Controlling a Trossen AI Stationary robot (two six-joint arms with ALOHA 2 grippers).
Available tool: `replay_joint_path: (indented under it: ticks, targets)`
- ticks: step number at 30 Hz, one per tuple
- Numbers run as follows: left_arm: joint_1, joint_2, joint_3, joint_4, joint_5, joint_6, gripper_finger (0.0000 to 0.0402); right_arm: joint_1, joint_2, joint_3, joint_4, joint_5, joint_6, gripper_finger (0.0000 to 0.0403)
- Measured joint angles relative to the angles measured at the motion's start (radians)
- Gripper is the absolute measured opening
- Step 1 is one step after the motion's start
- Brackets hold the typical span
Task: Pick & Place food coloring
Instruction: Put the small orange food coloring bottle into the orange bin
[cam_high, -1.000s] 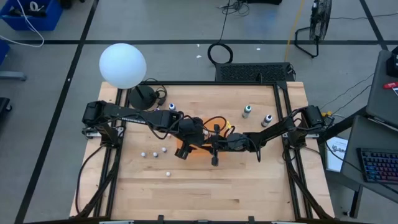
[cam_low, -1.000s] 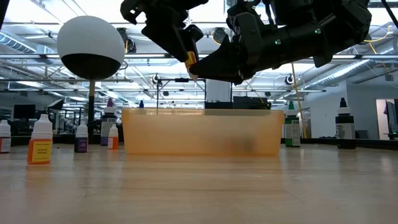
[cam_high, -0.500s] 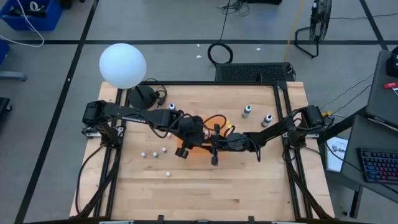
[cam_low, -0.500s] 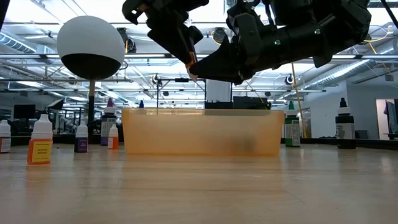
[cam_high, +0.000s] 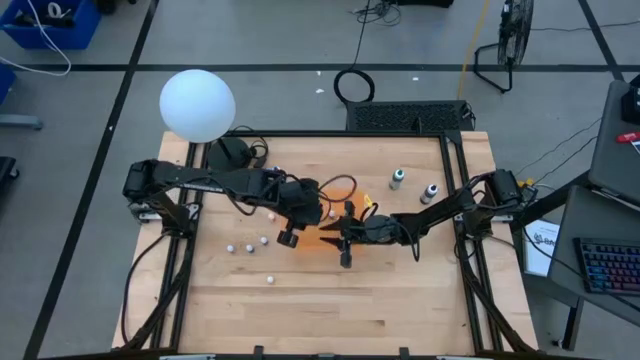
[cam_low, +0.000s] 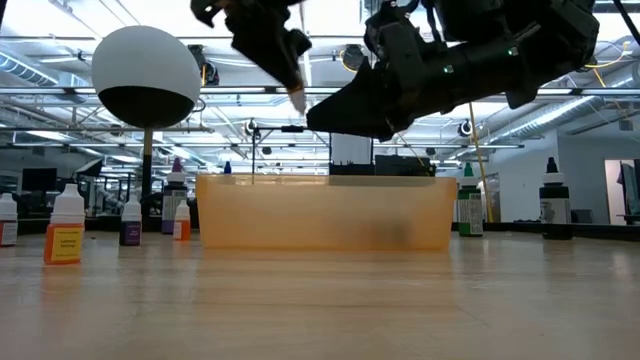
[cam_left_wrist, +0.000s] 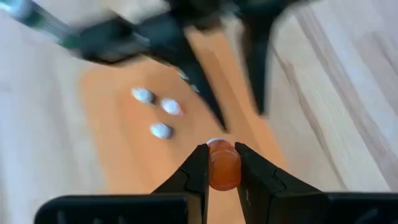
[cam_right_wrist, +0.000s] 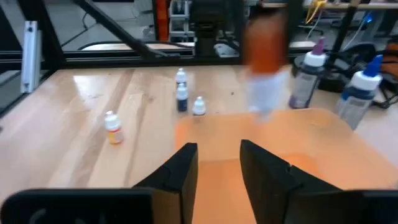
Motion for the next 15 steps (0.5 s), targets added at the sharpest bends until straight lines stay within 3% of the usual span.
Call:
replay_joint_path:
  ticks: [4,7,15]
  targets:
    - [0.01,-0.057,-0.029,0.0,-0.044,-0.01,0.0058,-0.001,-0.022,0.001,-0.032,0.001,0.034,0.0121]
    - [0.034,-0.125,-0.112,0.094,0.003,-0.017,0.0057,-0.001,-0.044,0.0,-0.083,0.002,0.052,0.0118]
    - [0.145,-0.341,-0.493,0.673,0.182,-0.055,0.0056,0.005,-0.078,0.0,-0.156,0.02,0.065,0.0106]
